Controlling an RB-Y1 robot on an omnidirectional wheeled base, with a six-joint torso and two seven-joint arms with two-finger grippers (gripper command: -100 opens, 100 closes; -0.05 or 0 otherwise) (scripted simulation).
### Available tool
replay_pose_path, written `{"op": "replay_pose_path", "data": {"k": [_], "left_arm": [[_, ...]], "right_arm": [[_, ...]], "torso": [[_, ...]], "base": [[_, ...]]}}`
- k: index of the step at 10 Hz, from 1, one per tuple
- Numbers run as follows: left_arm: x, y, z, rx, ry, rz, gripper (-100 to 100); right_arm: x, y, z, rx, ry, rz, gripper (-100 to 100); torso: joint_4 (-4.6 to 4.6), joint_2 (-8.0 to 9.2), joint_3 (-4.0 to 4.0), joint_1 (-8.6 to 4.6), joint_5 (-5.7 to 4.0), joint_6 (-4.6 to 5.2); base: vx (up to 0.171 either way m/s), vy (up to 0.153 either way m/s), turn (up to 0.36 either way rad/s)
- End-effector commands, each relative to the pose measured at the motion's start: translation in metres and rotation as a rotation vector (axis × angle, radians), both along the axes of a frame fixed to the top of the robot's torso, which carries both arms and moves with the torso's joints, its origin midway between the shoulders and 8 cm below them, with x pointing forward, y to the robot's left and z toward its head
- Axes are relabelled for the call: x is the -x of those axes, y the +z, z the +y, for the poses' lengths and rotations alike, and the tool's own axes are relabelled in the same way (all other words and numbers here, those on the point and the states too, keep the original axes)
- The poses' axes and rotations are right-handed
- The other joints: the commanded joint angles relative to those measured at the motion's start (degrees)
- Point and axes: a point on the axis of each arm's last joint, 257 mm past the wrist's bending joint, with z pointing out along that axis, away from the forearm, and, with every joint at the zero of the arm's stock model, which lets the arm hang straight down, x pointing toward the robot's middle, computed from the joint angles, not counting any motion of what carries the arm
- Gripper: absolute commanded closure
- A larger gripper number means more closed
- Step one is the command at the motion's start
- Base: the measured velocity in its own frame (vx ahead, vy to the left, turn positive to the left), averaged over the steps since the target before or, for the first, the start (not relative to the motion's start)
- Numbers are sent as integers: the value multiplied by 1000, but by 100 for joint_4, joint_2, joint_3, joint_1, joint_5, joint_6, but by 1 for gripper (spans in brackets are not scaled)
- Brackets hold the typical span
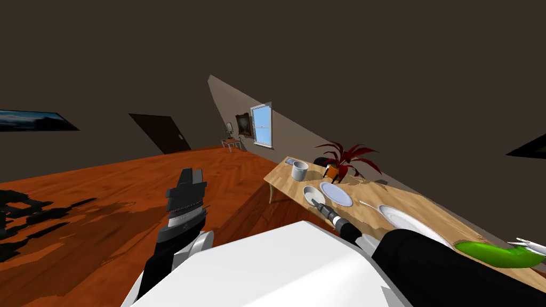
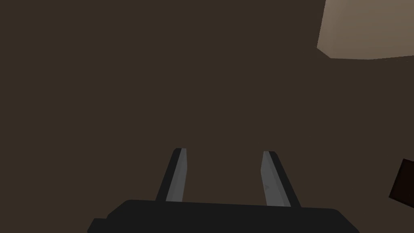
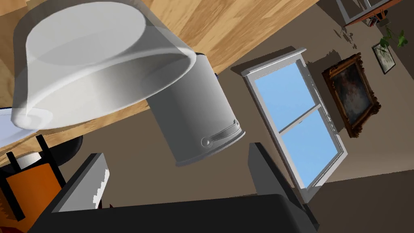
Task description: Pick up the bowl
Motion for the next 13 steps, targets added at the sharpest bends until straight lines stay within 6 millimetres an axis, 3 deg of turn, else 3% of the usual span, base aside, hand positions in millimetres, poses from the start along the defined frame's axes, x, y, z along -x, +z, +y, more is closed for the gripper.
{"op": "replay_pose_path", "data": {"k": [1,4,7,9,10,12,13], "left_arm": [[0,0,0,0,0,0,0],[0,0,0,0,0,0,0],[0,0,0,0,0,0,0],[0,0,0,0,0,0,0],[0,0,0,0,0,0,0],[0,0,0,0,0,0,0],[0,0,0,0,0,0,0]], "right_arm": [[9,-7,-9,40,8,35,-100],[44,-31,-44,165,34,162,-100],[62,-40,-61,235,58,227,-100],[96,-54,-94,336,92,341,-100],[96,-55,-94,352,103,346,-100],[129,-64,-123,443,147,454,-100],[129,-64,-123,455,157,458,-100]], "torso": [[0,0,0,0,0,0],[1,6,3,-3,0,4],[1,6,3,-7,-1,2],[1,4,2,-3,0,1],[-1,-3,-2,4,1,1],[1,6,3,1,1,2],[1,4,2,7,2,3]], "base": [[34,55,122],[30,65,191],[31,47,142],[51,72,292],[45,56,66],[36,81,225],[42,54,61]]}}
